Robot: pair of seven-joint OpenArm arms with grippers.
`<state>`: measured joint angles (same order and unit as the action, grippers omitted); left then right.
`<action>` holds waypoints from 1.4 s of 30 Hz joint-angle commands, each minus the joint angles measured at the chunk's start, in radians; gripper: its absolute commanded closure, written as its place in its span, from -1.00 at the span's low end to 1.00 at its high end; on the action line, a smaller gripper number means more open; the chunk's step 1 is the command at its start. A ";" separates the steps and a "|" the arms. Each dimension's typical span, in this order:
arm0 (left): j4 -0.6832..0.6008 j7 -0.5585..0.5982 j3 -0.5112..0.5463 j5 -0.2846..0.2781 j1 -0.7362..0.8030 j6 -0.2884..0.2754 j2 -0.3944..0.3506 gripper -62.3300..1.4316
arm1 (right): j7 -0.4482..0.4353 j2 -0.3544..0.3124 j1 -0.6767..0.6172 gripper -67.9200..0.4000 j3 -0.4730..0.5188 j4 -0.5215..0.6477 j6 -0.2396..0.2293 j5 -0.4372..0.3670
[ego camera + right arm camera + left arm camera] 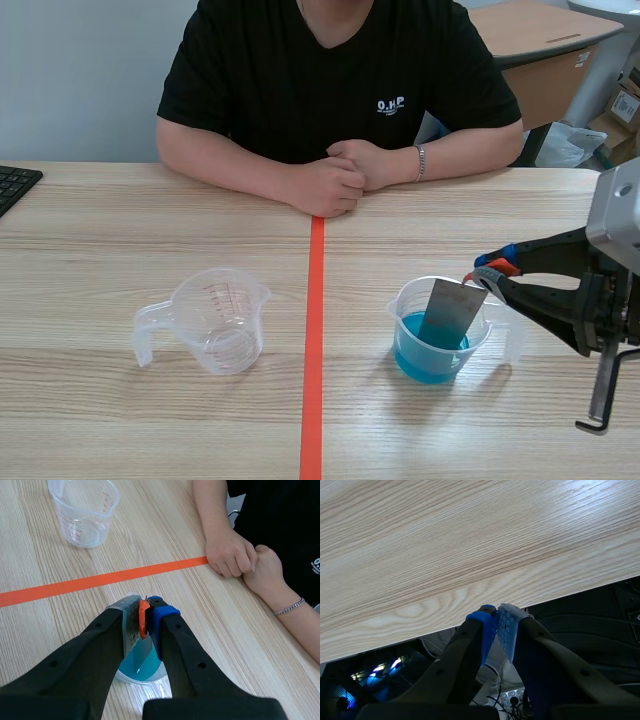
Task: Do the redox reaction experiment.
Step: 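Hold the plate still in the solution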
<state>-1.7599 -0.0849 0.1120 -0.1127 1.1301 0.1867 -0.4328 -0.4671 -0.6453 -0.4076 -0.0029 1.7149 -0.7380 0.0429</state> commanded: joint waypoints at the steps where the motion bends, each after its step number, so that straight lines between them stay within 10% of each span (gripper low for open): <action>1: -0.007 0.013 0.001 0.002 -0.002 0.002 0.000 0.80 | -0.009 -0.011 0.011 0.94 0.008 0.010 -0.008 -0.001; 22: -0.007 0.006 0.001 0.002 -0.002 0.002 0.000 0.80 | -0.014 -0.011 0.000 0.94 0.066 0.075 -0.008 -0.011; 42: -0.007 0.005 0.001 0.002 0.000 0.002 0.000 0.80 | 0.082 -0.056 -0.103 0.94 0.216 0.270 -0.008 -0.193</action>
<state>-1.7599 -0.0895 0.1120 -0.1127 1.1305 0.1867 -0.4328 -0.3779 -0.6903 -0.5163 0.1978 1.9671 -0.7399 -0.1291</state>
